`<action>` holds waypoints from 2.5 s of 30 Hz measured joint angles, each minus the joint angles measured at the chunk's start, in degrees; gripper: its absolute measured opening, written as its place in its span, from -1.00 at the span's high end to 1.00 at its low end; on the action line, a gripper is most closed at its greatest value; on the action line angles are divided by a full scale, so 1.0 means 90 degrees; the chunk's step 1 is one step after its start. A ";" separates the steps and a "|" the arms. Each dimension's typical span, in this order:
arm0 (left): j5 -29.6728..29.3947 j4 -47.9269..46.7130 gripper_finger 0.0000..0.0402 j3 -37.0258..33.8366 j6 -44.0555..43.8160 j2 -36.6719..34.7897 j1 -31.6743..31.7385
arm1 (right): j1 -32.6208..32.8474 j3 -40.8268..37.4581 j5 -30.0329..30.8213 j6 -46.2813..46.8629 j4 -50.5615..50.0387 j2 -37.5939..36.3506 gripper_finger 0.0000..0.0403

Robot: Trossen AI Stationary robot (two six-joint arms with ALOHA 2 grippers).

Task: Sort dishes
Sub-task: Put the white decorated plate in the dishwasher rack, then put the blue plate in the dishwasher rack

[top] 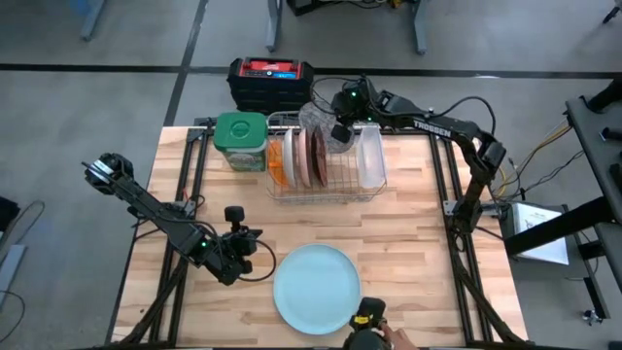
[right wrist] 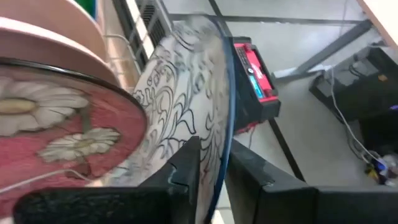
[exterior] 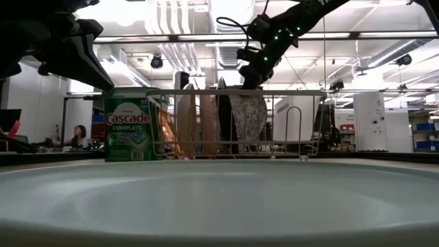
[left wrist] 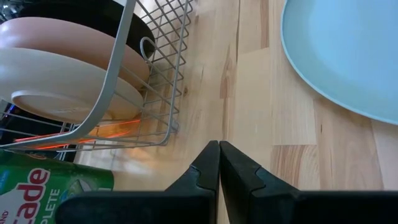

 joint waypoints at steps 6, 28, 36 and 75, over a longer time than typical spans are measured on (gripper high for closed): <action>-0.0005 0.0000 1.00 0.0000 0.0002 0.0000 0.0000 | -0.0012 0.0000 0.0045 -0.0010 -0.0014 0.0000 0.60; -0.0005 -0.0015 1.00 0.0000 0.0005 0.0000 0.0002 | -0.0031 0.0024 0.0876 0.0091 -0.0608 -0.0293 0.26; -0.0005 -0.0017 1.00 0.0000 0.0005 0.0000 0.0002 | -0.0031 0.0024 0.0882 0.0161 -0.0835 -0.0437 0.13; 0.2103 0.1491 1.00 0.0567 -0.0017 0.0004 -0.0146 | 0.2785 -0.3241 -0.1214 0.3616 -0.2366 -0.4487 0.99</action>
